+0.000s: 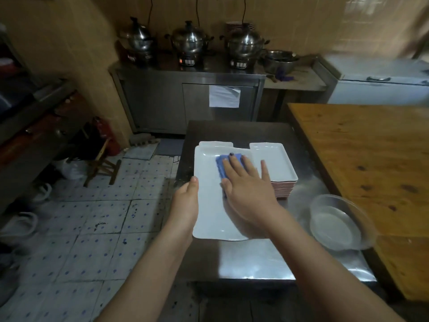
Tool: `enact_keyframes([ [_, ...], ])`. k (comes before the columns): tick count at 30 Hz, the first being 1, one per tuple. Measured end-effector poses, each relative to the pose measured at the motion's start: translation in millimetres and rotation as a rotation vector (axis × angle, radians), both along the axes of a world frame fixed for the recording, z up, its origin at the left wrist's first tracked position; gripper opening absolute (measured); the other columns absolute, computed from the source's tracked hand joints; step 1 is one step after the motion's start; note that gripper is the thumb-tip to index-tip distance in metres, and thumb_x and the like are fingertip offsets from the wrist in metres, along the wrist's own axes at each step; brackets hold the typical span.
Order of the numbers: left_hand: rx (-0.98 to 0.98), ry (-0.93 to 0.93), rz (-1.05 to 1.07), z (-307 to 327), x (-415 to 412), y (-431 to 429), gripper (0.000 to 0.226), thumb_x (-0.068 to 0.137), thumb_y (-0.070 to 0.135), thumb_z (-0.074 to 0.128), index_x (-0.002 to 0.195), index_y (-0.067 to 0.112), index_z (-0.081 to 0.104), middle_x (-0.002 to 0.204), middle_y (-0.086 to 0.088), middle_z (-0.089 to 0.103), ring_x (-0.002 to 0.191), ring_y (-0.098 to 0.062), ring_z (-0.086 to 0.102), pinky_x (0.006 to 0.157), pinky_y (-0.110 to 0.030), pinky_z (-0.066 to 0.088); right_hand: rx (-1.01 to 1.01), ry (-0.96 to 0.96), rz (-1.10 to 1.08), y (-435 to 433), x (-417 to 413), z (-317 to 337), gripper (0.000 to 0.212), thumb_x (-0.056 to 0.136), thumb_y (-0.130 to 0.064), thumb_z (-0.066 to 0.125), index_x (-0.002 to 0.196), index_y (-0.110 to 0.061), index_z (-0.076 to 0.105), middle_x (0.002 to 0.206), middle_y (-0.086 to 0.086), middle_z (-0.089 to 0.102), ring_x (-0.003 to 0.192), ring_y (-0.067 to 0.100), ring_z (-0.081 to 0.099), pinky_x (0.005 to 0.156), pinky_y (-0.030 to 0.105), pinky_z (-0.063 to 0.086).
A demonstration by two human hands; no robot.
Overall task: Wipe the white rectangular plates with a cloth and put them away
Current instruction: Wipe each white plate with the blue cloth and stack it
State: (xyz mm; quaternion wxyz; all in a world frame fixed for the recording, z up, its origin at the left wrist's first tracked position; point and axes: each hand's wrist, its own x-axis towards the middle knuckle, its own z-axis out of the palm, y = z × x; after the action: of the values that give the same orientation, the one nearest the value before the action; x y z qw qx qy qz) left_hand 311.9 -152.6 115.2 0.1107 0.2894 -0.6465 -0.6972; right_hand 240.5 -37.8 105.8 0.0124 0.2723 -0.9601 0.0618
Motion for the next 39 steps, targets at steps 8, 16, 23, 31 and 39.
enact_keyframes([
  [8,-0.025,0.002,-0.001,-2,7,-33,0.032,0.101,0.031,0.033,0.088,0.019,0.059,0.076,0.001,0.063,0.066,-0.012,0.06,0.049,-0.018,0.047,-0.066,-0.094,0.067,-37,63,-14,0.058,0.1,-0.04,0.017,0.151,-0.026,-0.006,0.16,-0.004,-0.01,0.146,0.02,-0.014,0.113,0.041,-0.015],
  [16,0.012,0.043,-0.034,-5,16,-54,0.036,0.1,0.033,0.035,0.081,0.018,0.061,0.075,0.002,0.068,0.067,-0.014,0.065,0.055,-0.022,0.049,-0.034,-0.012,-0.101,-43,35,-6,0.054,0.102,-0.04,0.013,0.152,-0.028,-0.003,0.16,-0.004,-0.007,0.146,0.019,-0.011,0.114,0.044,-0.014],
  [23,0.021,0.041,-0.005,-13,17,-68,0.035,0.101,0.034,0.034,0.08,0.021,0.06,0.076,0.002,0.067,0.068,-0.015,0.063,0.053,-0.023,0.046,-0.284,-0.151,-0.042,-61,51,-8,0.047,0.102,-0.029,0.027,0.148,-0.021,0.023,0.159,-0.004,0.011,0.144,0.021,0.015,0.116,0.04,0.008],
  [31,0.03,0.047,-0.037,-25,13,-75,0.035,0.1,0.036,0.034,0.085,0.021,0.061,0.078,0.0,0.068,0.069,-0.017,0.065,0.051,-0.021,0.048,-0.574,-0.165,-0.344,-65,47,-9,0.05,0.091,-0.023,0.06,0.139,-0.02,0.045,0.135,0.002,0.054,0.122,0.023,0.051,0.104,0.039,0.039],
  [39,0.013,-0.019,-0.025,-65,10,-77,0.03,0.1,0.037,0.033,0.104,0.022,0.059,0.088,0.005,0.066,0.081,-0.012,0.064,0.061,-0.024,0.047,-0.745,-0.551,-0.512,-64,39,-29,0.023,0.079,-0.025,0.074,0.089,-0.006,0.064,0.088,0.006,0.066,0.085,0.024,0.063,0.061,0.029,0.043],
])
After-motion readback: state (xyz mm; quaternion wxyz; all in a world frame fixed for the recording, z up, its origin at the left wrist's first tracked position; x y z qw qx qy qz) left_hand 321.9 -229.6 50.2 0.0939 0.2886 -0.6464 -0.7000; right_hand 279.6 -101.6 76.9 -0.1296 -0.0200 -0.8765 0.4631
